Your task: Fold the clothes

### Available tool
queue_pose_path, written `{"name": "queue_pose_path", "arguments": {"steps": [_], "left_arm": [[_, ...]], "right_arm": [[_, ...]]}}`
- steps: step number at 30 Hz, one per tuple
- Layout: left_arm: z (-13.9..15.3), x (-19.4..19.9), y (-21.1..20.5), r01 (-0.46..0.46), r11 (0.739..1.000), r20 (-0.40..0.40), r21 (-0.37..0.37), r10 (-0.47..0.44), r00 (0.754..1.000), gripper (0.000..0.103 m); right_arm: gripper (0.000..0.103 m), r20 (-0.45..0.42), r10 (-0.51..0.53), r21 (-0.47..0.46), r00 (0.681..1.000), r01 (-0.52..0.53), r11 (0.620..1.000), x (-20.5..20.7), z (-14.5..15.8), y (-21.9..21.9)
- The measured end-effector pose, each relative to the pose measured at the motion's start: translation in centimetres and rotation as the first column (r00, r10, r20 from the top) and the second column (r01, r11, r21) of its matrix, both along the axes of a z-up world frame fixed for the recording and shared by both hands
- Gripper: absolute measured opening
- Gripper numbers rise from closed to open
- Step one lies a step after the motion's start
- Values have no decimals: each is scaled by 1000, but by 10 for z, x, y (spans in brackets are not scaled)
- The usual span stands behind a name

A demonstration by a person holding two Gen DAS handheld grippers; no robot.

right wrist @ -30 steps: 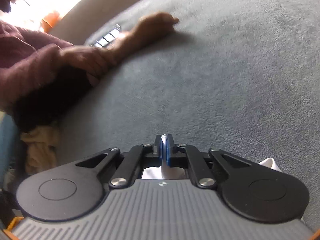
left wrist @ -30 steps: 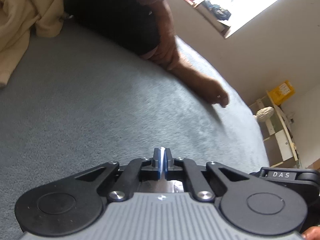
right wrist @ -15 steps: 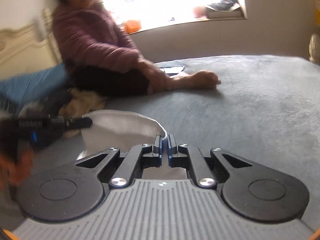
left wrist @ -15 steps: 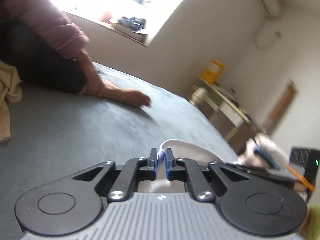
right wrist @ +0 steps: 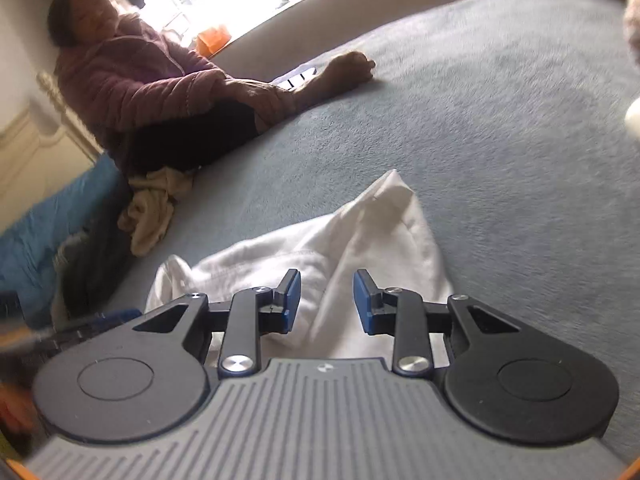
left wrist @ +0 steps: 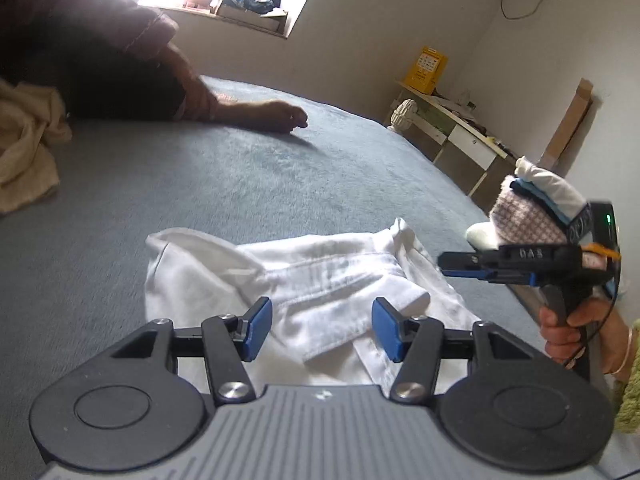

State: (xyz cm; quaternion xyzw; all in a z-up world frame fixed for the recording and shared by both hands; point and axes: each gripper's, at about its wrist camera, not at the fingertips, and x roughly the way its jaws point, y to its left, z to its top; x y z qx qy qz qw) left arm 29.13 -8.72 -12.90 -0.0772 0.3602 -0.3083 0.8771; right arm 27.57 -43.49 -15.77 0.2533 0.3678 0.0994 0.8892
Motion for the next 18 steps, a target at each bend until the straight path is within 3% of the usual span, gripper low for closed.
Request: {"name": "queue_pose_path", "arguments": {"steps": [3, 6, 8, 13, 18], "left_arm": [[-4, 4, -18, 10, 997, 49, 82, -14, 999, 54], [-10, 12, -34, 9, 993, 68, 120, -17, 998, 53], [-16, 17, -43, 3, 988, 72, 152, -14, 997, 53], [-33, 22, -55, -15, 968, 60, 249, 0, 998, 51], [-42, 17, -60, -8, 952, 89, 305, -20, 996, 51]], "right_arm": [[28, -33, 12, 19, 999, -11, 1000, 21, -4, 9], [28, -67, 13, -33, 998, -15, 999, 40, -4, 19], [28, -75, -15, -42, 997, 12, 999, 51, -6, 20], [28, -187, -29, -34, 982, 23, 999, 83, -22, 23], [27, -259, -32, 30, 965, 42, 999, 96, -33, 21]]}}
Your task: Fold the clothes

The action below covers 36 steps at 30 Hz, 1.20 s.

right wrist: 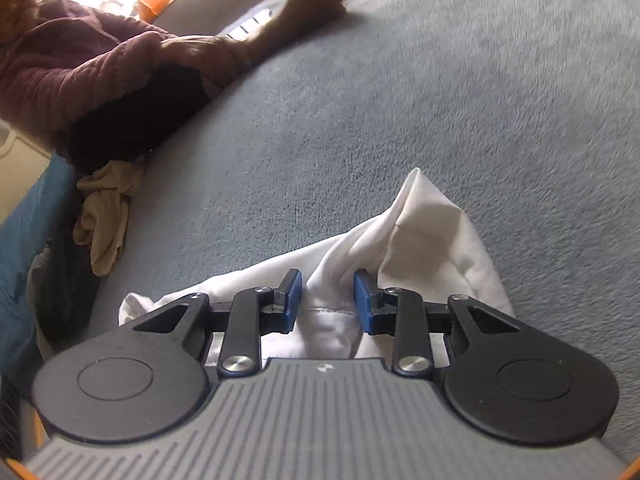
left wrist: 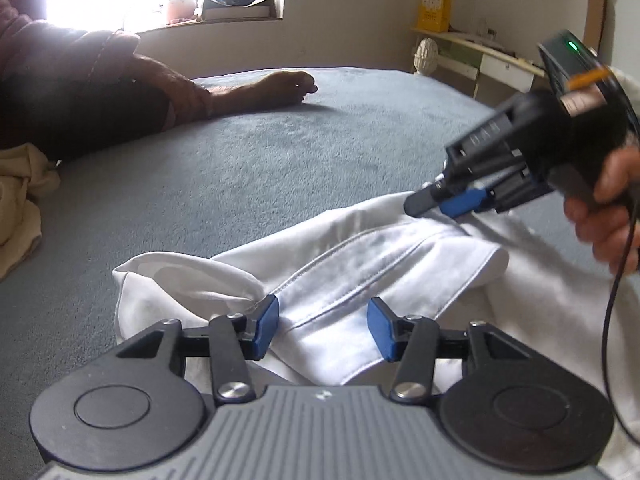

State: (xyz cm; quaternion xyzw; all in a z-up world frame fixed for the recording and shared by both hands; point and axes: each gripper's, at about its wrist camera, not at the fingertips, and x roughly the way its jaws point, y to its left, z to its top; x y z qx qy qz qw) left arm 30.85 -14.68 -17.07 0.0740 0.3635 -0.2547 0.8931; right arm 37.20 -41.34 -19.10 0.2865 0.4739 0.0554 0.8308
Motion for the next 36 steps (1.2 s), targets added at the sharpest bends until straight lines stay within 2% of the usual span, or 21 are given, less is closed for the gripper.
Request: {"name": "queue_pose_path", "arguments": {"steps": [1, 3, 7, 10, 15, 17, 18, 22, 24, 27, 32, 36], "left_arm": [[-1, 0, -1, 4, 1000, 9, 7, -4, 1000, 51], [-2, 0, -1, 1, 1000, 16, 11, -1, 1000, 51], [0, 3, -8, 12, 999, 53, 52, -15, 998, 50], [-2, 8, -13, 15, 996, 76, 84, -21, 997, 50], [-4, 10, -6, -12, 998, 68, 63, 8, 998, 52], [-1, 8, 1, -15, 998, 74, 54, 11, 997, 52], [1, 7, 4, -13, 998, 80, 54, 8, 997, 52], [-7, 10, 10, 1, 993, 96, 116, -12, 995, 54], [-9, 12, 13, 3, 992, 96, 127, -15, 995, 55], [-9, 15, 15, -8, 990, 105, 142, -7, 994, 55], [6, 8, 22, -21, 991, 118, 136, 5, 993, 55], [26, -10, 26, 22, 996, 171, 91, -38, 985, 58]], "right_arm": [[24, -4, -5, 12, 1000, 5, 1000, 3, -1, -1], [10, -7, -13, 22, 1000, 13, 1000, 7, -2, -1], [5, 62, -7, -24, 998, 9, 1000, 16, 7, 6], [5, 104, -14, -49, 994, 20, 999, 27, 8, 10], [8, 107, 19, -132, 994, -5, 991, 30, 0, 18], [21, 110, 6, -118, 994, 7, 993, 19, 7, 14], [23, 136, 23, -130, 990, -5, 991, 9, 13, 13], [23, 237, 92, -183, 967, -49, 982, -29, 38, 13], [23, 252, 165, -237, 953, -105, 966, -34, 38, 25], [22, 206, 219, -256, 954, -163, 953, -28, 14, 39], [20, 193, 232, -322, 953, -162, 933, -33, 1, 51], [21, 292, 236, -313, 927, -140, 939, -62, 36, 48]]}}
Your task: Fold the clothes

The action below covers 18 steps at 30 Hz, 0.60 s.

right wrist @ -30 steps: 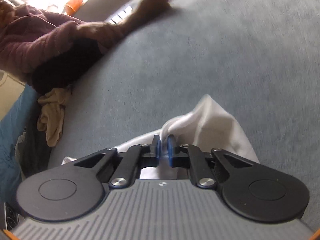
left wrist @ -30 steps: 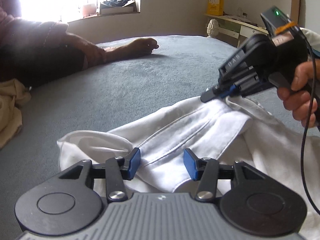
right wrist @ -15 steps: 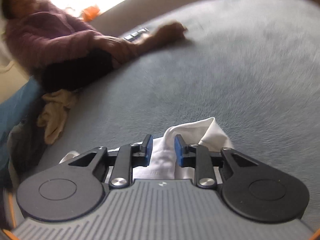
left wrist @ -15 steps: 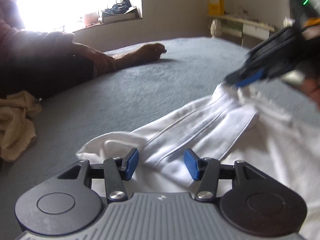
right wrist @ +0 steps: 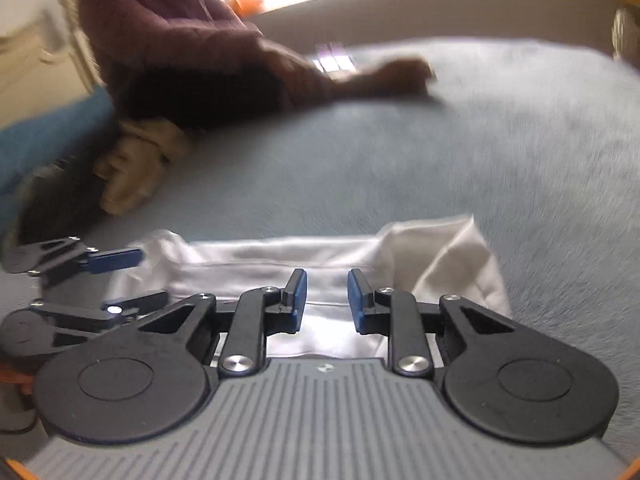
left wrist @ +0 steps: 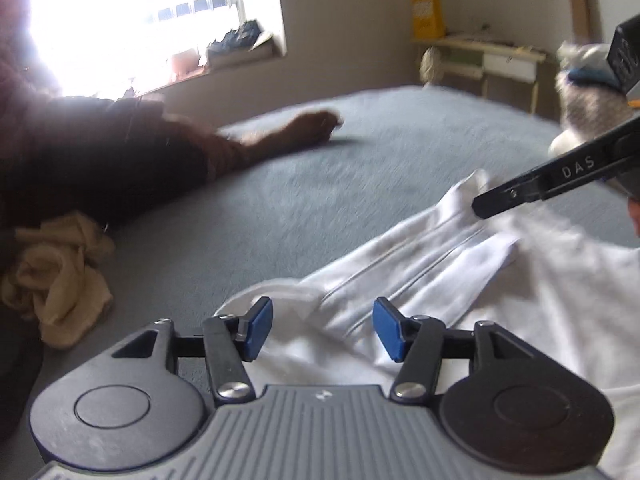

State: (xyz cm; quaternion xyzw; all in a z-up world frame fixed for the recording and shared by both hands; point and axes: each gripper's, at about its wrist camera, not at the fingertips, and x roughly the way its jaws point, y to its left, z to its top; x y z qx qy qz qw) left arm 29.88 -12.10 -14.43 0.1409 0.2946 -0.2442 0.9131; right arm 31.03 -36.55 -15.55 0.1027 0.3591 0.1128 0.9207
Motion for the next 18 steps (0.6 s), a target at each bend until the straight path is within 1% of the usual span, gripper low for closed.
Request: {"name": "queue_pose_path", "arguments": {"steps": [1, 3, 4, 6, 7, 8, 9, 11, 12, 14, 15, 17, 18], "left_arm": [[0, -1, -4, 18, 1000, -17, -8, -18, 1000, 59], [-4, 2, -16, 30, 1000, -68, -1, -30, 997, 60], [-10, 6, -23, 10, 1000, -112, 12, -8, 994, 60], [-26, 15, -34, -25, 998, -211, 64, 38, 977, 60], [-29, 16, -35, -45, 997, -215, 63, 58, 975, 61], [-27, 13, -34, -55, 997, -200, 53, 64, 978, 61], [-22, 12, -35, -54, 996, -200, 65, 66, 978, 61], [-7, 4, -31, -50, 996, -193, 68, 62, 979, 61], [3, -4, -27, -43, 997, -183, 62, 53, 982, 62], [21, -21, -19, -31, 998, -164, 49, 39, 986, 71], [29, -32, -14, -35, 999, -161, 40, 41, 986, 72], [43, -55, -3, -48, 999, -176, 9, 49, 983, 74], [48, -67, 3, -60, 998, -191, -12, 56, 980, 75]], "right_arm": [[21, 11, 3, 7, 1000, -3, 1000, -7, 5, 0], [21, -14, 9, 31, 1000, -8, 999, -6, 2, 1], [21, -46, 2, 24, 999, -1, 1000, -1, -8, 4], [20, -99, -16, 13, 995, 17, 1000, 6, -25, 10], [18, -120, -27, 10, 992, 29, 1000, 9, -33, 13], [18, -141, -39, 6, 989, 40, 999, 11, -41, 15], [19, -152, -60, 21, 986, 64, 998, 12, -35, 14], [19, -148, -106, 97, 983, 121, 988, 2, -16, 5], [19, -133, -129, 138, 983, 148, 979, -12, -4, -3], [19, -105, -178, 221, 978, 198, 955, -40, 20, -18], [19, -101, -201, 251, 974, 220, 943, -57, 30, -25], [21, -100, -233, 327, 967, 253, 910, -93, 43, -40], [21, -108, -248, 371, 963, 270, 888, -114, 41, -46]]}}
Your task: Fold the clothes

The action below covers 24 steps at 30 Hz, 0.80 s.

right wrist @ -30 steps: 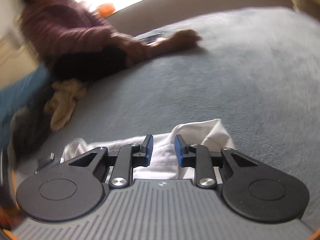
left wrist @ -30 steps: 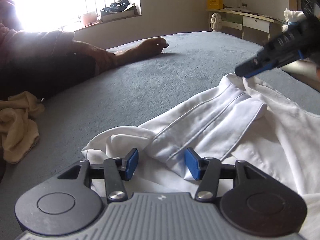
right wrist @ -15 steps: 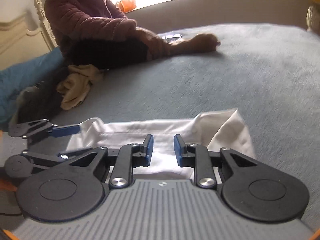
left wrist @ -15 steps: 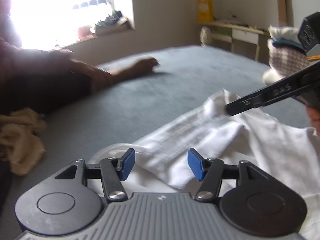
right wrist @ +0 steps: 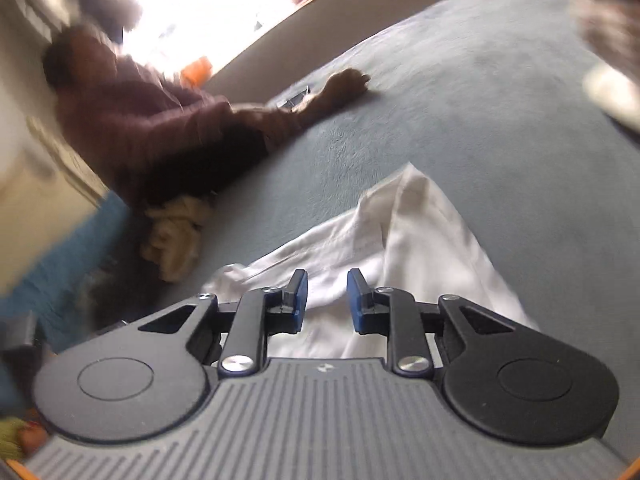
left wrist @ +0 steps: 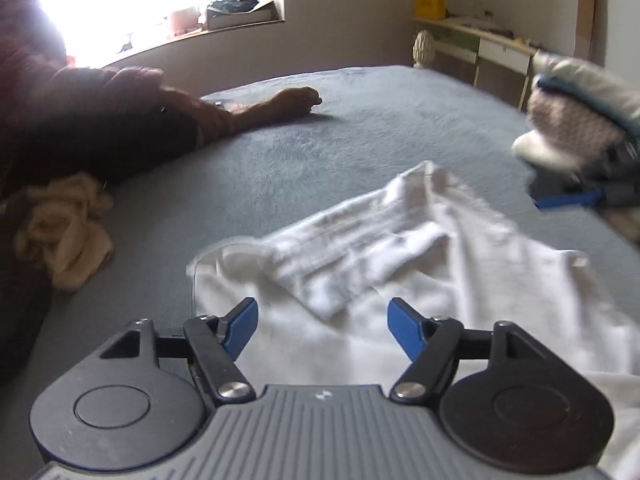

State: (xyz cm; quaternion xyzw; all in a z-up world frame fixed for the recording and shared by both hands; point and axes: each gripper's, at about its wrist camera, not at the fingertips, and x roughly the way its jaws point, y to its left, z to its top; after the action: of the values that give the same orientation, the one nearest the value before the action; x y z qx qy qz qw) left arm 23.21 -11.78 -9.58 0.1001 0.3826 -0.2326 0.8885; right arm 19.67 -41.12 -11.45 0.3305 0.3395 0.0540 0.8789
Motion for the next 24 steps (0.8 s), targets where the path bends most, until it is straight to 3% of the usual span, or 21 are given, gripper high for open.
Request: {"name": "queue_pose_path", "arguments": {"steps": [2, 7, 11, 16, 21, 24], "left_arm": [[7, -26, 9, -44, 998, -48, -52, 41, 998, 80], [16, -99, 24, -122, 984, -176, -132, 98, 979, 81], [28, -155, 28, -156, 970, -245, -186, 108, 964, 85], [39, -214, 44, -206, 943, -293, -260, 127, 948, 98], [15, -273, 70, -286, 936, -346, -208, 203, 916, 101], [-8, -295, 81, -330, 937, -416, -114, 256, 872, 101]], "right_arm": [[22, 5, -40, 96, 999, 40, 995, -42, -4, -12], [24, -54, -128, 285, 990, 139, 948, -143, -25, -20], [25, -88, -151, 316, 985, 171, 933, -208, -17, -15], [39, 30, -138, 289, 990, 123, 949, -269, 38, -18], [46, 115, -97, 256, 989, 65, 964, -309, 71, -3], [48, 113, -85, 291, 990, 48, 956, -328, 65, 13]]}}
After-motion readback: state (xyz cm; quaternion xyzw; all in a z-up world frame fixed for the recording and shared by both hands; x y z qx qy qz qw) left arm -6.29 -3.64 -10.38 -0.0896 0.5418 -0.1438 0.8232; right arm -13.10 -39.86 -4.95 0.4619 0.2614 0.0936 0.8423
